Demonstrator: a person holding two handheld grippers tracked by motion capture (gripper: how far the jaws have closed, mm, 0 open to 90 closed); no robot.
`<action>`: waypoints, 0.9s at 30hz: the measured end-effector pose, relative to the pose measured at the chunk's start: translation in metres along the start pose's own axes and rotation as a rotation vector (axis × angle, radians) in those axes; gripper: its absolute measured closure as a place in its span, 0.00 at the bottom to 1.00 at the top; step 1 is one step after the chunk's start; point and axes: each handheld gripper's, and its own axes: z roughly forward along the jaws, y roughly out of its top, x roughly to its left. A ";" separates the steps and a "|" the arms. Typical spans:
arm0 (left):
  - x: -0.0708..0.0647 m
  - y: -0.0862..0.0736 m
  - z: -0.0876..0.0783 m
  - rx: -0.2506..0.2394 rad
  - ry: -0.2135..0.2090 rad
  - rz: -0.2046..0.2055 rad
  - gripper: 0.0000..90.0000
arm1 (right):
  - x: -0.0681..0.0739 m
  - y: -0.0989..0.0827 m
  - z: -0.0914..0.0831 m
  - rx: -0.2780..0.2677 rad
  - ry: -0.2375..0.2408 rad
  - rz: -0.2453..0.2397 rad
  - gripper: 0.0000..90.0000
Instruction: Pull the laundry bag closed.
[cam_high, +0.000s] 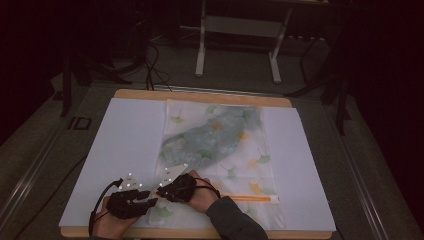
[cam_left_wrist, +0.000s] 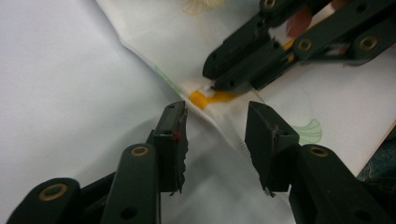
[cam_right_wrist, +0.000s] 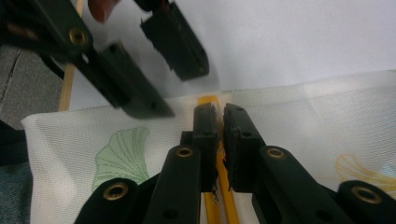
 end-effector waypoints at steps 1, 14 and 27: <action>0.000 0.000 0.000 0.000 0.000 0.000 0.65 | 0.000 0.000 -0.001 0.000 -0.003 -0.001 0.93; -0.001 0.004 0.016 0.026 -0.041 -0.014 0.64 | 0.001 0.004 -0.013 -0.012 -0.021 -0.026 0.93; 0.003 0.010 0.025 0.041 -0.101 -0.020 0.77 | 0.003 0.009 -0.024 -0.033 -0.025 -0.045 0.99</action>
